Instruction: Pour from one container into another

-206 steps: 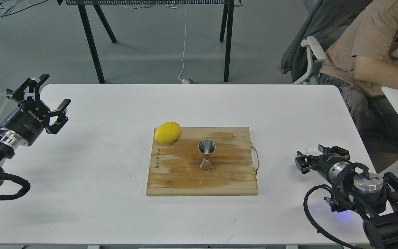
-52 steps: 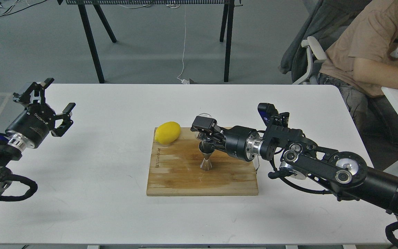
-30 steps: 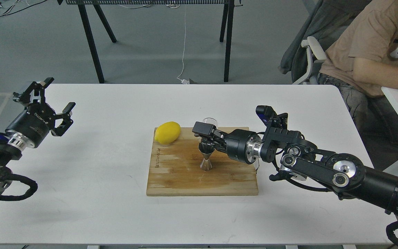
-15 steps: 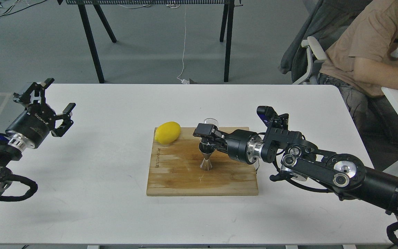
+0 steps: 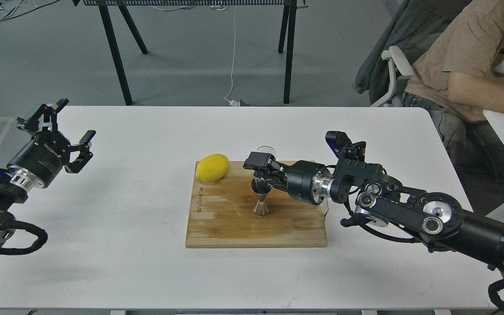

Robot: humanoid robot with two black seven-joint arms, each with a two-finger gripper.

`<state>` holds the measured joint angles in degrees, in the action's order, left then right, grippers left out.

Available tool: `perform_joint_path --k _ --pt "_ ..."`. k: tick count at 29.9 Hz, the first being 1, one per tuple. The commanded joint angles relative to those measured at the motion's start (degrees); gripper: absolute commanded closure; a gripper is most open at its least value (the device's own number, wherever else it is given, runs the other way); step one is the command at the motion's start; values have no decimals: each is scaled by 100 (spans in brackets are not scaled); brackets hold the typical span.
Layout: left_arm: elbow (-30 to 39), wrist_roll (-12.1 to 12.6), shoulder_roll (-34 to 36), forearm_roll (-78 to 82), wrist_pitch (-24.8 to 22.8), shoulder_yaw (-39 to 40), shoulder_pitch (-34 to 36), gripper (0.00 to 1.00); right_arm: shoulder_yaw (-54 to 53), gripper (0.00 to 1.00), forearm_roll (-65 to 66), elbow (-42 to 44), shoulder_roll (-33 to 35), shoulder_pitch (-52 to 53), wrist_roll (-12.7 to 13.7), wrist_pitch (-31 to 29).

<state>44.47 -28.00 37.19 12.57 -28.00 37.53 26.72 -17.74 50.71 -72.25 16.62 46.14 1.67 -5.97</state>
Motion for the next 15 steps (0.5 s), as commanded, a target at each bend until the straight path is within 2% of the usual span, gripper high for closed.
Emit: perform_joint_path --k 1,15 --pt "0 0 -1 0 0 0 0 6 -10 62 0 -8 0 9 0 0" --pt "0 0 -1 0 0 0 0 6 -264 62 -413 -8 8 97 0 -35"
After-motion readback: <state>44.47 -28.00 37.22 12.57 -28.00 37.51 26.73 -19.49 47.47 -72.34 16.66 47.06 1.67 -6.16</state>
